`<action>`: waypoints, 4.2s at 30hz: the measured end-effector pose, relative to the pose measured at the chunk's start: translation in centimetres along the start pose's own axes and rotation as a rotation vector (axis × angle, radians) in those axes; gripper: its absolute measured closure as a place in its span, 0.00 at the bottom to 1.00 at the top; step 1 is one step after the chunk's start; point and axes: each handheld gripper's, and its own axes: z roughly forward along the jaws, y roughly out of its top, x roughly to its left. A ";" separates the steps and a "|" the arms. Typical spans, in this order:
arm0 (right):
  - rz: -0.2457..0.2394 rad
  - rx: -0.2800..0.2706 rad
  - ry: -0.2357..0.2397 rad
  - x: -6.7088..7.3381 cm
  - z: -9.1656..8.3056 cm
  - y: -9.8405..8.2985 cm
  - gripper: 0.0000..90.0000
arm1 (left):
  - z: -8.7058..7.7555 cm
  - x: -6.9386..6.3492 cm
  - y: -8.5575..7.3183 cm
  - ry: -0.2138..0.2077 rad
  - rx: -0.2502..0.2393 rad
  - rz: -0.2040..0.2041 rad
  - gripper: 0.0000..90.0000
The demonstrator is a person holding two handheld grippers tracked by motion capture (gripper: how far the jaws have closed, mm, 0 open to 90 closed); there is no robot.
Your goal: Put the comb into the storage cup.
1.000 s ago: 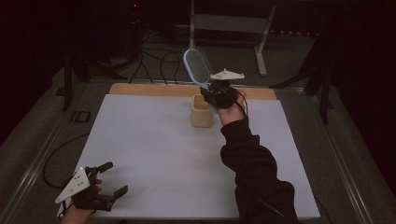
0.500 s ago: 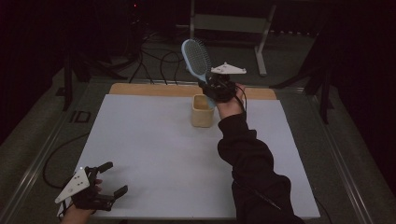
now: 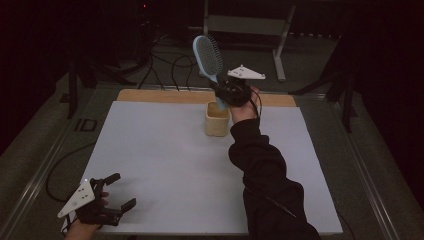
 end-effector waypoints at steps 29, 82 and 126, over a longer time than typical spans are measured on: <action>0.009 -0.087 0.070 -2.9 3.5 -4.9 0.78 | 0.0 0.1 -0.1 -0.001 -0.005 -0.009 0.00; -0.010 -0.023 0.064 -2.4 2.5 -8.7 0.13 | 0.0 0.1 -0.2 0.006 0.000 -0.009 0.00; -0.028 0.167 0.122 -2.4 -2.4 -6.8 0.12 | -0.1 0.0 -0.2 0.013 0.005 -0.004 0.00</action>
